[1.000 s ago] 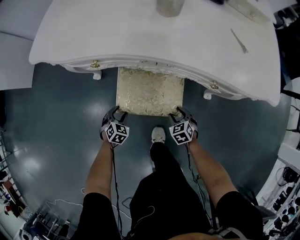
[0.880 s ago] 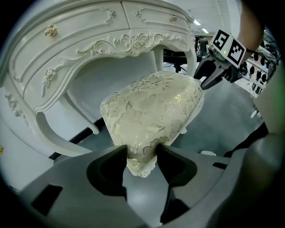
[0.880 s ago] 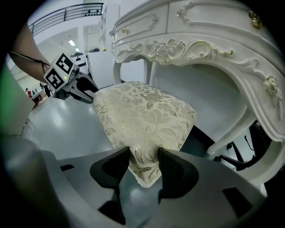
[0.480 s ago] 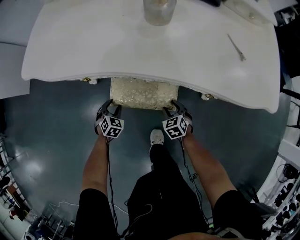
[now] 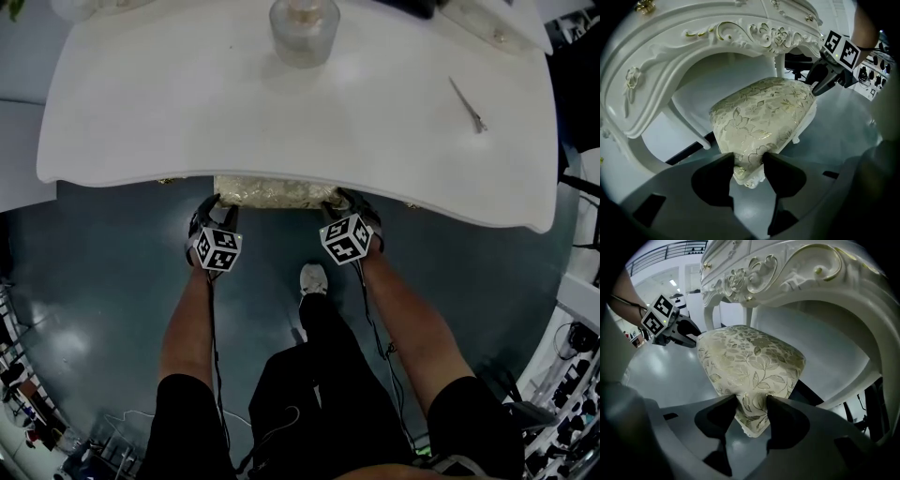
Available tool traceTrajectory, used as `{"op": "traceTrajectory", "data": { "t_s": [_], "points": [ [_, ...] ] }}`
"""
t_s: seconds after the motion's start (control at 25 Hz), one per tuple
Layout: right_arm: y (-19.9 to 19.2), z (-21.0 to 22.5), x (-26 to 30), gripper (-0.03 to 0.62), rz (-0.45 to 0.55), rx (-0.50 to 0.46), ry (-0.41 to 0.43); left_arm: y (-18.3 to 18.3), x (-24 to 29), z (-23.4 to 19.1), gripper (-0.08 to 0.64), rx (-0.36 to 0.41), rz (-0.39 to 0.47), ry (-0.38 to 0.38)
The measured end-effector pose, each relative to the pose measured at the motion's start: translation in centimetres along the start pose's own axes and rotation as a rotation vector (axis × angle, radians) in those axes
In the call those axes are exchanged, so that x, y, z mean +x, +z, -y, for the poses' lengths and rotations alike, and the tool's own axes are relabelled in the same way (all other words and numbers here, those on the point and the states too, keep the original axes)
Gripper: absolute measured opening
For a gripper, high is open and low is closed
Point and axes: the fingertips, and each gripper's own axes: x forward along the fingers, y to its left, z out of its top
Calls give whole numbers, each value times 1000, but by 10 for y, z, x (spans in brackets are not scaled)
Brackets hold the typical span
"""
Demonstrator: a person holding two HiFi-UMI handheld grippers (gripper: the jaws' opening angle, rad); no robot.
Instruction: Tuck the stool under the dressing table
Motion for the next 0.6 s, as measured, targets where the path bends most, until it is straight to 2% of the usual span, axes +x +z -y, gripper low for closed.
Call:
{"op": "traceTrajectory", "data": {
  "t_s": [0.28, 0.4, 0.44, 0.48, 0.6],
  "points": [
    [18, -3, 6, 232, 1, 54, 5, 8, 6, -28, 195, 23, -22, 51],
    [20, -3, -3, 243, 28, 70, -24, 9, -5, -26, 159, -2, 8, 25],
    [20, -4, -10, 237, 48, 89, -38, 9, -12, -22, 75, -15, 27, 6],
    [22, -5, -19, 211, 77, 125, -52, 11, -21, -17, 51, -31, 48, -10],
    [39, -16, -60, 172, 205, 279, -78, 19, -58, -7, 48, -118, 132, -40]
  ]
}}
